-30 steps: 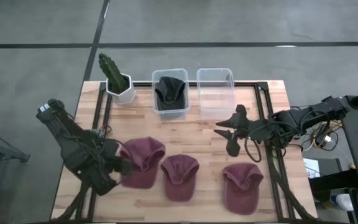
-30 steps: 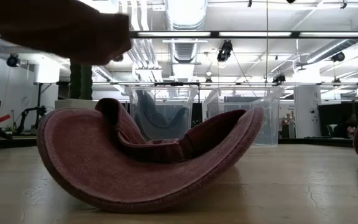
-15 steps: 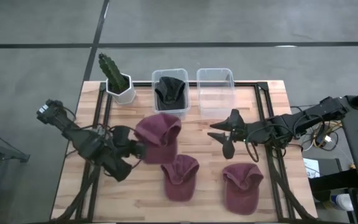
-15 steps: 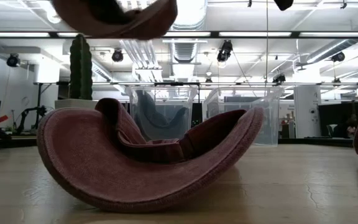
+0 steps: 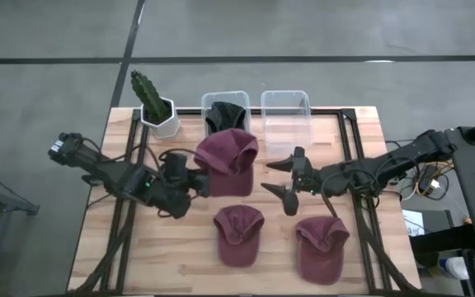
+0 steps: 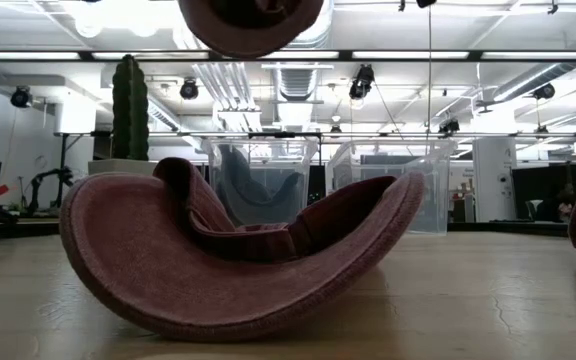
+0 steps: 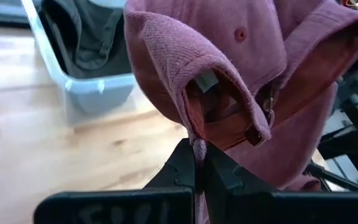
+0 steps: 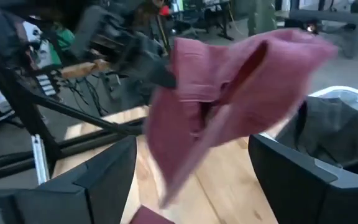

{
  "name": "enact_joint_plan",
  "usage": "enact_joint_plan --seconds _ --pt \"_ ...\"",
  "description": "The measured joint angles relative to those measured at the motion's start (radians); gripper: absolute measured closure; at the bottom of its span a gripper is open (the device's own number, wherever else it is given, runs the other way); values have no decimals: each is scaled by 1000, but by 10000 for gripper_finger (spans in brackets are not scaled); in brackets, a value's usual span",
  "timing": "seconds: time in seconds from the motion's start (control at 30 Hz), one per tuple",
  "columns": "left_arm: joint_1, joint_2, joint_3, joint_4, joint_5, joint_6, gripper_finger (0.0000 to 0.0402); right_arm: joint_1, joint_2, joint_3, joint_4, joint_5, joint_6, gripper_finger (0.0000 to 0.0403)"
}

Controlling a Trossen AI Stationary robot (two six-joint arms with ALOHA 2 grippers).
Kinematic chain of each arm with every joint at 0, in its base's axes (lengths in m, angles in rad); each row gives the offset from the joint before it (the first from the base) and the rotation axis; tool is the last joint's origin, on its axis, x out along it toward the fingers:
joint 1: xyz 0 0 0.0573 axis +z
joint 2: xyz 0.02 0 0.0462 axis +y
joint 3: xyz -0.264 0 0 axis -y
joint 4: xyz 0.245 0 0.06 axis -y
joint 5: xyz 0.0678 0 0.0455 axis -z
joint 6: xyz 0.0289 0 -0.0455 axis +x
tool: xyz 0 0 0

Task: Pick & Place hat
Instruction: Put the left red cap into the right transparent bin

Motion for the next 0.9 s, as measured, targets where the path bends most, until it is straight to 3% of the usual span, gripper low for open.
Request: enact_joint_plan --seconds 0.3,0.6,0.9 --pt "50 0 -1 105 -4 146 395 -38 14 0 15 38 68 90" --pt "53 0 -1 126 -26 176 395 -110 17 0 20 36 139 88" --pt "67 1 -2 211 -56 260 395 -160 28 1 31 -51 203 99"
